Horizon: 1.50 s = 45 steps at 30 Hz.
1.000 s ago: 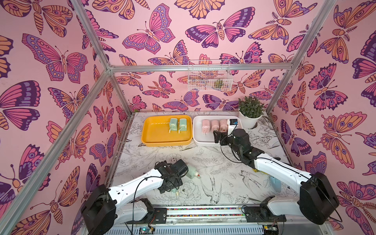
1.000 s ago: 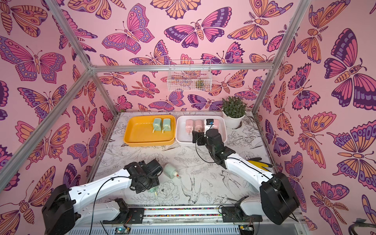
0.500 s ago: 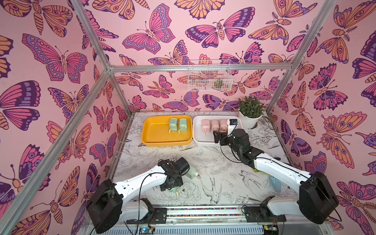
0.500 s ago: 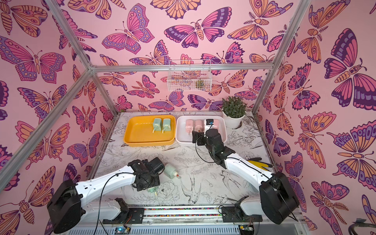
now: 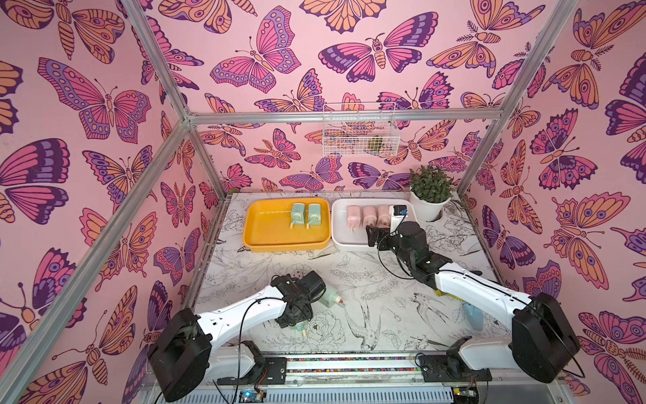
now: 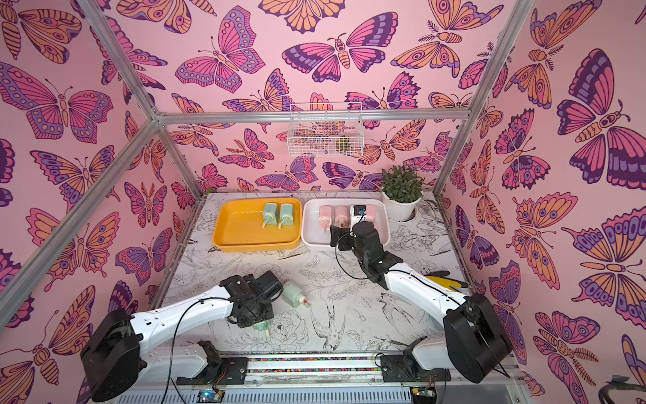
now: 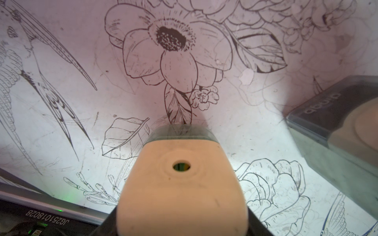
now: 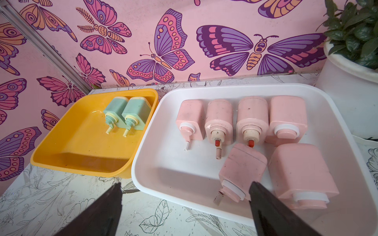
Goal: Place the pencil sharpeners by color into the storage box
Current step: Pick up the pencil sharpener from the center of the board, then place the pencil sharpener in the storage box.
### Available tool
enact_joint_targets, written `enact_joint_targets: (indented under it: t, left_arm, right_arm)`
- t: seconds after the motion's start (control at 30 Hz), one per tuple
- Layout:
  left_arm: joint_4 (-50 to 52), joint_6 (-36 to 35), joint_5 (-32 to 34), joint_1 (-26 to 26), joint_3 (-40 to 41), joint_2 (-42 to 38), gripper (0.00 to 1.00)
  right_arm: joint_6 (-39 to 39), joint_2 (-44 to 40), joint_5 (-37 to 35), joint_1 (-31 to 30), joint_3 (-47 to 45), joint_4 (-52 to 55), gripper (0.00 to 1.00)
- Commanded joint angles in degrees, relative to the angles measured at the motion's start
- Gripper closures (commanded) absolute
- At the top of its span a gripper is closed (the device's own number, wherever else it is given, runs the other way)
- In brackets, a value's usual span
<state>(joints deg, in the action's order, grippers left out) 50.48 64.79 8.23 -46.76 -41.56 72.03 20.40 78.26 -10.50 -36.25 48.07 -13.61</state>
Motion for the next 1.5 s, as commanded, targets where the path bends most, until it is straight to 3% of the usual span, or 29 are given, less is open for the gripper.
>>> enact_joint_targets:
  t: [0.0,0.17,0.33,0.5,0.67,0.77,1.07,1.27,1.47]
  left_arm:
    - [3.1,-3.0,2.3,0.7,-2.5,0.3,1.0]
    - [4.2,-6.3,4.8,1.6,-8.2,0.3,1.0]
    - [3.8,-14.7,7.1,4.5,-14.6,0.2,1.0]
    - [3.2,-24.3,8.3,10.7,-21.7,4.6,1.0]
    - [-0.7,-31.5,9.6,14.6,-28.0,7.8,1.0]
    - [-2.4,-34.8,9.6,16.7,-32.1,10.8,1.0]
    - [-4.8,-44.7,3.8,23.2,-42.8,19.7,1.0]
    - [-3.8,-48.8,5.3,26.4,-47.7,24.8,1.0]
    - [-3.8,-55.7,6.4,30.5,-52.6,30.3,1.0]
  right_arm:
    - [0.4,0.6,-1.0,-0.2,2.1,0.9,0.01]
    - [0.4,0.2,-2.2,-0.2,2.0,1.1,0.01]
    - [0.9,-0.7,-2.6,-0.1,1.1,0.7,0.01]
    - [-1.8,-2.5,7.0,-0.1,-2.9,-7.9,0.01]
    - [-7.1,-2.8,16.9,-0.2,-1.6,-7.0,0.01]
    - [-12.3,-2.0,27.4,-0.2,-0.5,-7.0,0.01]
    - [-22.4,0.6,39.3,-1.3,7.2,5.7,0.01]
    - [-23.0,0.0,42.3,-1.6,9.9,10.5,0.01]
    - [-21.8,-1.1,38.4,-1.7,11.4,11.9,0.01]
